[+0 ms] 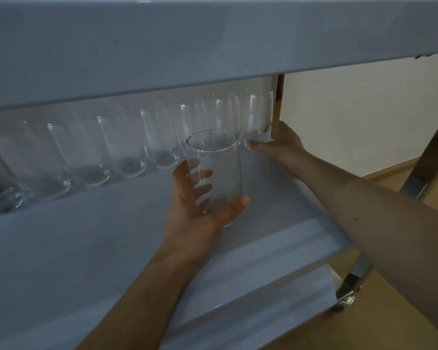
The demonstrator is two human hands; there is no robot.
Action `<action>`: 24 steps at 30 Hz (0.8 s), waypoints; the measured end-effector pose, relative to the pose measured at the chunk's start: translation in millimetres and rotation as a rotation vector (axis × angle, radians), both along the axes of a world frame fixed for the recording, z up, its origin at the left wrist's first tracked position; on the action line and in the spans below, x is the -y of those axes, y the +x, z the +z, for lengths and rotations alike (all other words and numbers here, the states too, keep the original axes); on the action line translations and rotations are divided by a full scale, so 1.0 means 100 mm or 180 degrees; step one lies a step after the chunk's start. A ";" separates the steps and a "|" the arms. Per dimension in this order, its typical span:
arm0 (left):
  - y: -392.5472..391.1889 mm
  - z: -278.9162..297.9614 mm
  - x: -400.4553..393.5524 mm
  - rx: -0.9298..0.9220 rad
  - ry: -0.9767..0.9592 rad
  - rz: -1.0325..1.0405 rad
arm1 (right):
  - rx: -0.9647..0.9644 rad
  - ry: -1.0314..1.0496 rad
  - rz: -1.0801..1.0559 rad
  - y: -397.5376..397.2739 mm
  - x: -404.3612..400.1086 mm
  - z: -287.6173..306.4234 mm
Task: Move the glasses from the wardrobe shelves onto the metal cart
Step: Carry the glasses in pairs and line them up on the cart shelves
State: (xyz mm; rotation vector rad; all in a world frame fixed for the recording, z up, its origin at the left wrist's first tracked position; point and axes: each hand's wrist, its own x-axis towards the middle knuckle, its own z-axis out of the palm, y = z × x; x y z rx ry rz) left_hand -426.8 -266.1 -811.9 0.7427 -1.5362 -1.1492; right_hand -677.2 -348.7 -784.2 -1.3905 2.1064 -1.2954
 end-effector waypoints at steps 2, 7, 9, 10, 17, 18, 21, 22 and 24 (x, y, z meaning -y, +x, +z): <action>0.01 -0.01 0.02 0.0046 0.0024 0.0023 | 0.0034 -0.0168 -0.0144 0.08 -0.18 0.05; 0.02 0.00 0.01 0.0110 0.0173 0.0096 | 0.0700 -0.0398 0.0349 0.43 -0.67 0.25; 0.03 0.01 0.01 0.0152 0.0220 0.0094 | 0.0877 -0.0415 0.0781 0.64 -0.89 0.32; 0.03 0.01 0.01 0.0192 0.0233 0.0100 | 0.0930 -0.0439 0.0958 0.74 -0.97 0.33; 0.06 0.15 -0.06 0.1149 0.0224 0.0491 | 0.1005 -0.0238 0.1334 1.18 -1.27 0.17; 0.09 0.22 -0.06 0.1380 0.0221 0.0528 | 0.0973 -0.0240 0.1298 1.19 -1.28 0.17; 0.38 0.36 -0.04 0.2275 -0.0086 0.0610 | 0.0890 -0.0275 0.1163 1.21 -1.27 0.18; 0.56 0.37 -0.06 0.2694 -0.0315 0.0724 | 0.0900 -0.0277 0.1152 1.22 -1.27 0.19; 1.00 0.33 -0.10 0.3490 -0.0665 0.1059 | 0.0959 -0.0296 0.1122 1.26 -1.25 0.19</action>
